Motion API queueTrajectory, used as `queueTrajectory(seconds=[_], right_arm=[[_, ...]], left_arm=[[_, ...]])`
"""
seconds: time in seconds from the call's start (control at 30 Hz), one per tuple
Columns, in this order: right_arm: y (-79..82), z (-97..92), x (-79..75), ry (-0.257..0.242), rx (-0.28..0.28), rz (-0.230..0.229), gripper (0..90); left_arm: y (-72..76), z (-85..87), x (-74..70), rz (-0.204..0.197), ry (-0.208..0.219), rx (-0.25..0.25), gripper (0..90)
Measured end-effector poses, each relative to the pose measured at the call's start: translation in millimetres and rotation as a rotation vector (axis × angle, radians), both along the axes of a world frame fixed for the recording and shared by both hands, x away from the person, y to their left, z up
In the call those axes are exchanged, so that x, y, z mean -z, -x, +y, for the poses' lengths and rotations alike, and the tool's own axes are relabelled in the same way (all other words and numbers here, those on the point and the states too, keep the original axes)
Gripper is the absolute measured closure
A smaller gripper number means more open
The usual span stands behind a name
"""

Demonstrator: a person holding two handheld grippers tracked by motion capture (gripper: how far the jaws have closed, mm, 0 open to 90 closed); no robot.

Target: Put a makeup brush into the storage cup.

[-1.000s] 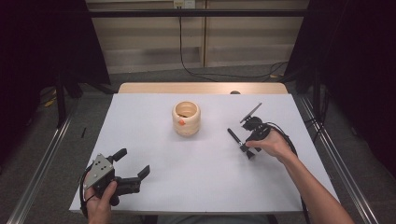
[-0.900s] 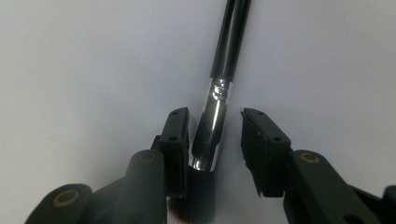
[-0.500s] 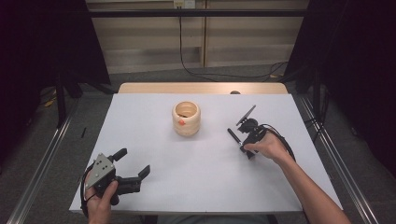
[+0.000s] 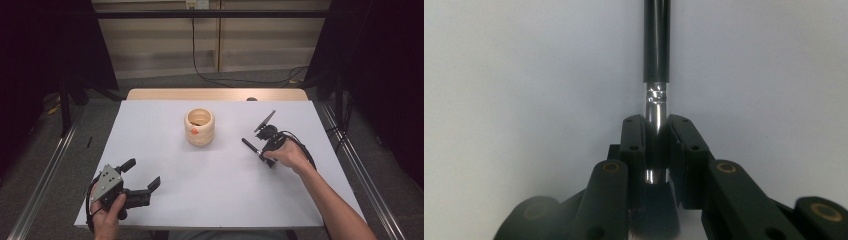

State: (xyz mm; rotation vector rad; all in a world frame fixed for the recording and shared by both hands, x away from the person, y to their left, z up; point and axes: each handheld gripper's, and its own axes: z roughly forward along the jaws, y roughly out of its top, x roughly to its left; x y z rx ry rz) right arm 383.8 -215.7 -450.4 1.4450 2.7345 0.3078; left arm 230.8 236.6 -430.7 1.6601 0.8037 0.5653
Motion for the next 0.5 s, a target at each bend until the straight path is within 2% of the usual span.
queueTrajectory(seconds=[0.3, 0.43, 0.5], right_arm=[[-1.2, -4.3, -1.3, -0.027, 0.014, 0.021, 78.3], [0.2, -9.3, -3.7, -0.035, 0.018, 0.013, 78.3], [0.8, -12.9, -6.6, -0.058, 0.025, 0.007, 78.2]], left_arm=[[-0.1, 0.9, -0.2, -0.002, 0.0, 0.005, 0.9], [-0.2, 0.8, -0.6, -0.002, 0.011, 0.004, 0.9], [-0.4, 0.9, -0.6, -0.001, 0.015, 0.004, 0.9]])
